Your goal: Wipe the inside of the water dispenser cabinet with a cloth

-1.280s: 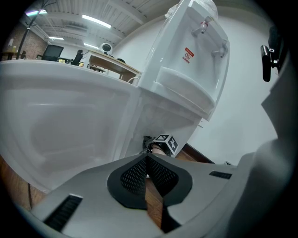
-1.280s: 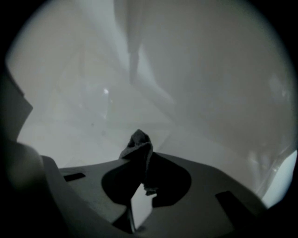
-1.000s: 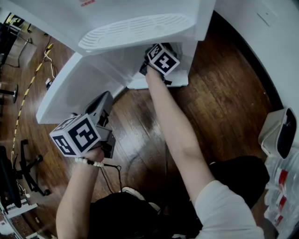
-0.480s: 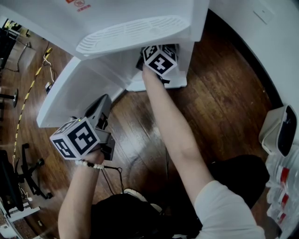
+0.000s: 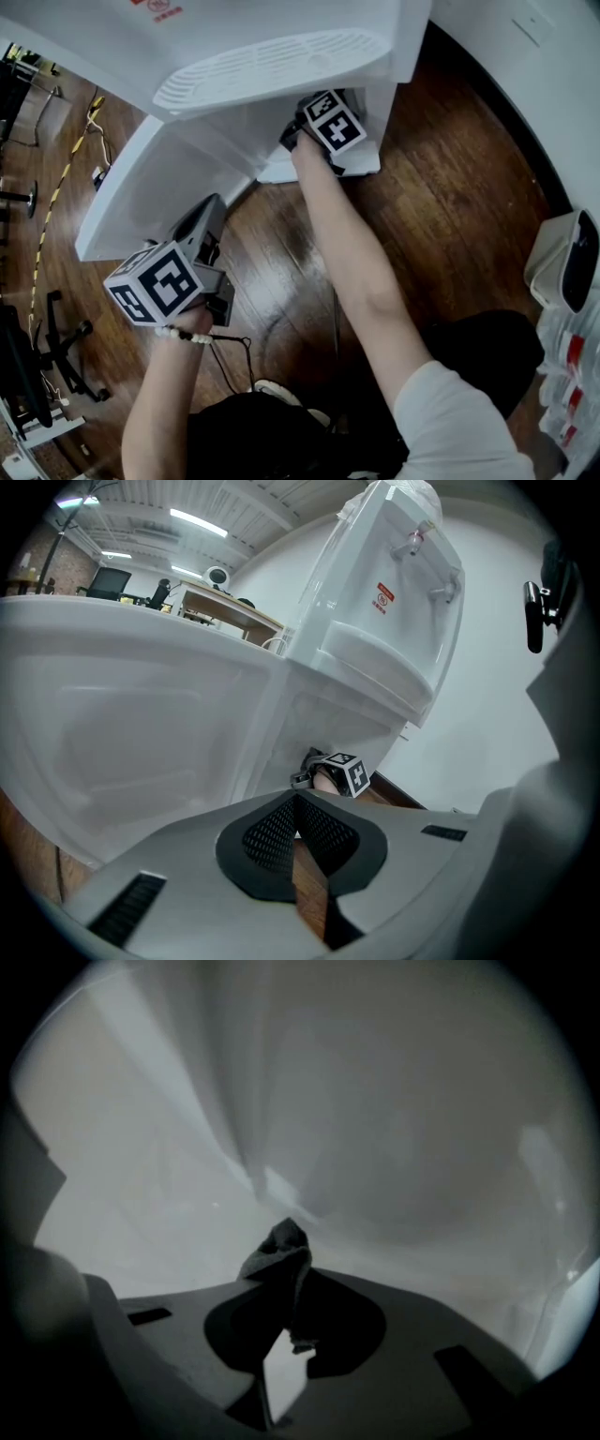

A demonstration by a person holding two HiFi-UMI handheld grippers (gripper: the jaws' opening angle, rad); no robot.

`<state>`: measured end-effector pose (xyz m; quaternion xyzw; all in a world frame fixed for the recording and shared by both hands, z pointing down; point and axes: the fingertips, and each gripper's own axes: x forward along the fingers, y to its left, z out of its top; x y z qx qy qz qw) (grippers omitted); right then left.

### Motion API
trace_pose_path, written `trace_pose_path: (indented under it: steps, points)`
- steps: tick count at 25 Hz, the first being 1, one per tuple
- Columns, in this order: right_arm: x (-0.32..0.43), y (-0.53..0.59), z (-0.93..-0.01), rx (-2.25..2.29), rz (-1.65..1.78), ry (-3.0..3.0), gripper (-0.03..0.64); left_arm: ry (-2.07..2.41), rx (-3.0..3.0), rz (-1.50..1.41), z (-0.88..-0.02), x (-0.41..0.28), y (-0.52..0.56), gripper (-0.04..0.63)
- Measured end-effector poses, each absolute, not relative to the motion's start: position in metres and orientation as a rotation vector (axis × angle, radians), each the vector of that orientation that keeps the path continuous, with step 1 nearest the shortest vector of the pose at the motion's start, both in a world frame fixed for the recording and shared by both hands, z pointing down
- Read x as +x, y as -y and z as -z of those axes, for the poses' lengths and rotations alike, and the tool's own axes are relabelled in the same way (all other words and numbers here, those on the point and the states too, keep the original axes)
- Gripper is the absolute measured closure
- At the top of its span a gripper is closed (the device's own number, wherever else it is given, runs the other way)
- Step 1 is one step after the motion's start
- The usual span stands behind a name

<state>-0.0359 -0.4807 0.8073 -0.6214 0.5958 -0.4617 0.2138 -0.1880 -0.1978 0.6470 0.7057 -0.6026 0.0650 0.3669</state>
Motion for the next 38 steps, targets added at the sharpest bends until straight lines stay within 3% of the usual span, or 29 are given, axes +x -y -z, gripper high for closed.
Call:
trace_pose_path:
  steps: [11,31,38]
  points:
    - [-0.024,0.472,-0.833,-1.654,1.365,-1.463,0.569,1.516,1.828,-0.123,-0.641,-0.194,0.191,0.598]
    - [-0.016,0.425,-0.625,-1.504,0.582,-1.773,0.569,1.489,1.895,-0.075,-0.614,-0.203,0.176,0.598]
    - [-0.015,0.431,-0.674,-1.57,0.751,-1.717,0.569,1.487,1.882,-0.072,-0.615,-0.201,0.177,0.598]
